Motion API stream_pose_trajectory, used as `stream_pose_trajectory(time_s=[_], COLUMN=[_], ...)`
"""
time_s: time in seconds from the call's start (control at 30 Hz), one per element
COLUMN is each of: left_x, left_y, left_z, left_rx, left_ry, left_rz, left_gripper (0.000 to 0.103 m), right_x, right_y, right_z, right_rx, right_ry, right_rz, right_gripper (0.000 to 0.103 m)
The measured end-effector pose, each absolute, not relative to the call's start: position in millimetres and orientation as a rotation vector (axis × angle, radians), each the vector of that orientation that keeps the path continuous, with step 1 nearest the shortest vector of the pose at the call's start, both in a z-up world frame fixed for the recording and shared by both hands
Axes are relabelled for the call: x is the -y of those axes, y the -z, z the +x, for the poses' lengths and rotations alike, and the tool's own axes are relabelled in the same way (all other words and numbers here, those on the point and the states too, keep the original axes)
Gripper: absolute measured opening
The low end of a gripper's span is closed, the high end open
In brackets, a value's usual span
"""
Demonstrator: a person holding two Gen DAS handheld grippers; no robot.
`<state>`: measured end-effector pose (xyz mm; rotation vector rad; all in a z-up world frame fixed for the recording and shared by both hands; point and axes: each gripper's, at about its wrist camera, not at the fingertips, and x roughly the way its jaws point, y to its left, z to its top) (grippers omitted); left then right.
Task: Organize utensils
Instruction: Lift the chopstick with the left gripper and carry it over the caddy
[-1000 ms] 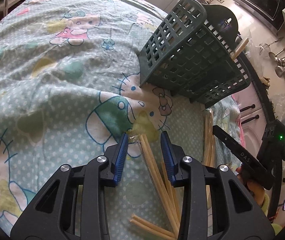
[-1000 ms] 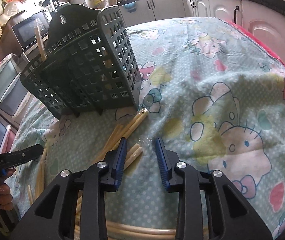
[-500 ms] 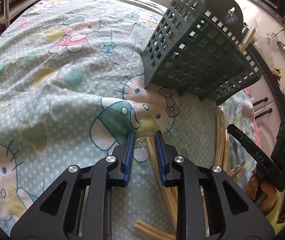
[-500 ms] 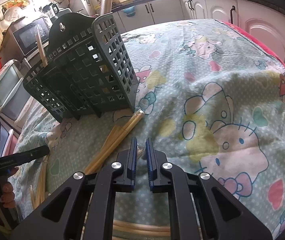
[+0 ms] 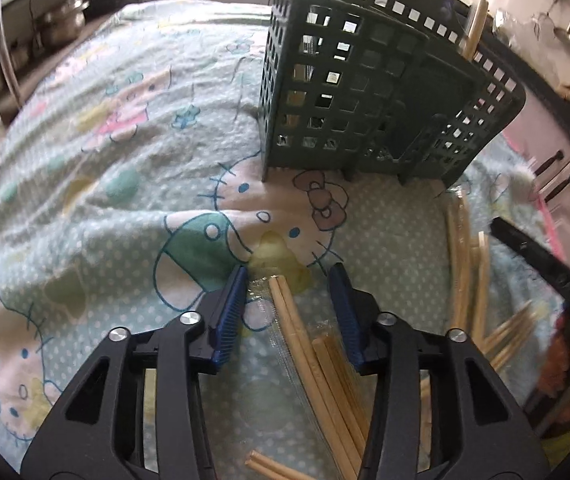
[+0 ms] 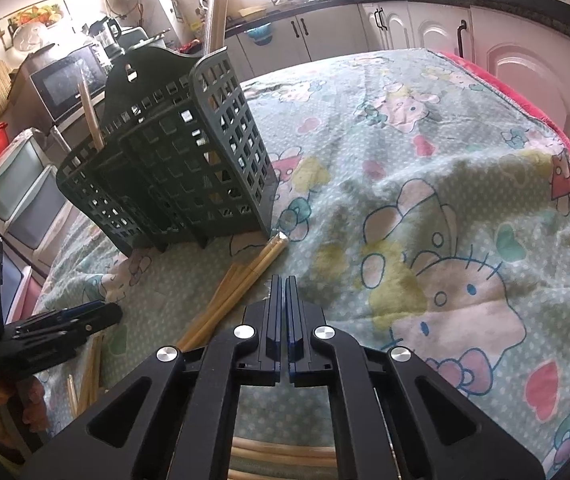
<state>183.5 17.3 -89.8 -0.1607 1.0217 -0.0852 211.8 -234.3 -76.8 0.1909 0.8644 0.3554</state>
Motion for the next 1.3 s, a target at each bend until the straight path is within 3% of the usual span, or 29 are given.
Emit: stream_pose_trajectory(time_s=[0.23,0.27,0.67,1.3], left_x=[-18,-20,-44,-33], left_y=[89,87,32,-55], left_z=[185,185,182,170], left_rx=[-1.002,-0.999,-0.87,-0.663], left_ry=[0.064,0.073,0.15,0.249], left_rz=[-0.136,-0.149,-0.298,-0.311], left_gripper=[0.012,0.006,0.003,0.003], right_x=[237,238,255,253], right_y=[71,69,33,-43], right_z=[209,207,193,158], right_rx=[-0.838,-0.826,-0.717,-0.515], right_ry=[-0.364,-0.365,-0.399,-0.492], right_rz=[0.198,0.202,0.253,0.224], right_gripper=[0.001,0.001,0.001,0.001])
